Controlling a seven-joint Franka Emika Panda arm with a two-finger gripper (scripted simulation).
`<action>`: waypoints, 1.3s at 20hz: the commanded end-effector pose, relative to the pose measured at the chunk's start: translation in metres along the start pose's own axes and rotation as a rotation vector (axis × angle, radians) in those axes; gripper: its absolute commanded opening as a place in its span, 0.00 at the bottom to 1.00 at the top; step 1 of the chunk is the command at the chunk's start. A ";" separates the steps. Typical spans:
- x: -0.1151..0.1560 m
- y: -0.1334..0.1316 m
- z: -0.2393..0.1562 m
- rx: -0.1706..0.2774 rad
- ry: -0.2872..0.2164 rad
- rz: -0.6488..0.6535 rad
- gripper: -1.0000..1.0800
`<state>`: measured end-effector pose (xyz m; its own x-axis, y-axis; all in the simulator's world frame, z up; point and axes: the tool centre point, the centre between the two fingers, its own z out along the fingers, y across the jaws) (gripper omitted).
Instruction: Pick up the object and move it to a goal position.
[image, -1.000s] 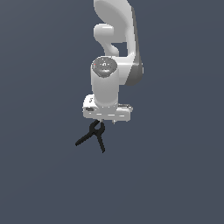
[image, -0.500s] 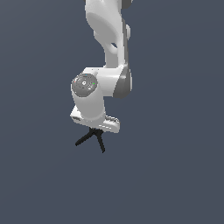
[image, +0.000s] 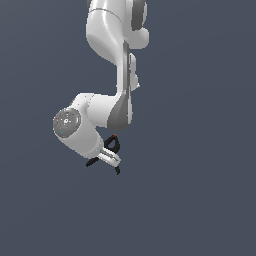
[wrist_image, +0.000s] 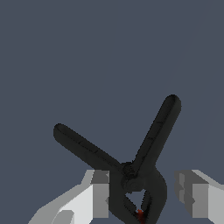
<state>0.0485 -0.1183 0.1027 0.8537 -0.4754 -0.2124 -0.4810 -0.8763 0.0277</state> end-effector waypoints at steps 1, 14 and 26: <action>0.011 0.010 0.007 0.003 -0.026 0.055 0.62; 0.043 0.048 0.039 0.007 -0.128 0.260 0.62; 0.047 0.056 0.047 0.007 -0.147 0.296 0.62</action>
<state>0.0526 -0.1862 0.0487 0.6386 -0.6928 -0.3351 -0.7060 -0.7006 0.1030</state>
